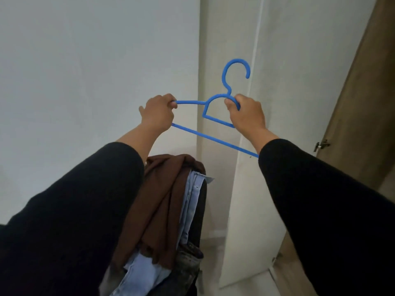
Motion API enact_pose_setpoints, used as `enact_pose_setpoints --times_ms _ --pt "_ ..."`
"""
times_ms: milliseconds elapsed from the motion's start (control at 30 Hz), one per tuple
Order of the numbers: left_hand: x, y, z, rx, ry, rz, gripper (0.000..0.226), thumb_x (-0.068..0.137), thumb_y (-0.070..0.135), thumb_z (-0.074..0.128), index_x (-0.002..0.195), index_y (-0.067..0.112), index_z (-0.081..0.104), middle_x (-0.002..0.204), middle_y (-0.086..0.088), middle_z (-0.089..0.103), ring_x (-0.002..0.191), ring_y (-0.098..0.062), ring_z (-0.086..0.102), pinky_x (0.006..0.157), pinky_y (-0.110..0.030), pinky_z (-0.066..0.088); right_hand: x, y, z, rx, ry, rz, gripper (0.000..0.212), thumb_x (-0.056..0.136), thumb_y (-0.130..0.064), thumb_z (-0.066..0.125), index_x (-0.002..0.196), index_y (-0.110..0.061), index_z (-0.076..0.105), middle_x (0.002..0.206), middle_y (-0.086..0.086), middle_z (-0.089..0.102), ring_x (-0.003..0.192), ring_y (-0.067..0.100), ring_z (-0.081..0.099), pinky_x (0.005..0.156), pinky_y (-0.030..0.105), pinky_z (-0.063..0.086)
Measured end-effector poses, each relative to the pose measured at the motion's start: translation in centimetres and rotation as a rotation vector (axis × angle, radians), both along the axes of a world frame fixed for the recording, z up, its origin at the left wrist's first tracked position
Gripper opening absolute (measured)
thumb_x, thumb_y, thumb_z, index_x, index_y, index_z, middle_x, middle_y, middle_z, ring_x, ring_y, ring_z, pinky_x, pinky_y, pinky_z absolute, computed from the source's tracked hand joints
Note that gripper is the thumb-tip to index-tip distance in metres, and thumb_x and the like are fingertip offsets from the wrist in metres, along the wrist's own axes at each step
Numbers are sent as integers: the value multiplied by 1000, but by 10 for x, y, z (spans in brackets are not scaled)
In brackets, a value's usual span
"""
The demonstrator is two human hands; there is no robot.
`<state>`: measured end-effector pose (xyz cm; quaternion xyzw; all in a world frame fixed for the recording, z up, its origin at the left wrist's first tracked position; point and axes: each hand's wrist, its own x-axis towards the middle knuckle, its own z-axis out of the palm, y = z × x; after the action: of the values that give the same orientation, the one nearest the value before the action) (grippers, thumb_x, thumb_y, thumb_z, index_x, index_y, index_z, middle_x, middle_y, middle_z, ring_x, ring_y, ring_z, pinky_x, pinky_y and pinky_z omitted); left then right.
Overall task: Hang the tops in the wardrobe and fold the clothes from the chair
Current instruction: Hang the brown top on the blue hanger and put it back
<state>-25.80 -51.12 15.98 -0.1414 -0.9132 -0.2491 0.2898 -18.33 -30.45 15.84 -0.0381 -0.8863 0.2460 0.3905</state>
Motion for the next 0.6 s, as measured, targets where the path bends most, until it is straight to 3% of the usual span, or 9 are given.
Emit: enact_pose_setpoints --times_ms 133,267,367,600 --pt "-2 -23 -9 23 -90 35 24 99 25 42 108 21 63 99 -3 57 96 -25 55 91 -46 45 -11 -26 -17 -22 -63 22 35 99 -41 37 83 -14 50 72 1 52 68 18 48 56 25 34" --pt "-20 -27 -26 73 -79 74 30 95 27 49 125 24 52 129 -5 47 120 -22 43 96 -42 40 -34 -32 -32 -56 -102 -27 33 101 -40 34 82 -15 46 63 -6 42 57 11 41 50 21 30" --pt "-37 -20 -45 104 -126 80 41 93 26 53 132 20 40 132 -8 41 122 -23 41 92 -41 40 -54 -30 -46 -118 -103 -52 32 101 -39 33 84 -14 45 63 -7 41 55 5 37 49 19 28" --pt "-104 15 -98 -186 -396 58 42 92 33 53 129 16 45 131 -8 45 122 -26 44 100 -43 39 -124 -16 -83 -152 -155 -84 34 102 -38 31 92 -13 51 74 1 50 67 16 48 57 24 32"
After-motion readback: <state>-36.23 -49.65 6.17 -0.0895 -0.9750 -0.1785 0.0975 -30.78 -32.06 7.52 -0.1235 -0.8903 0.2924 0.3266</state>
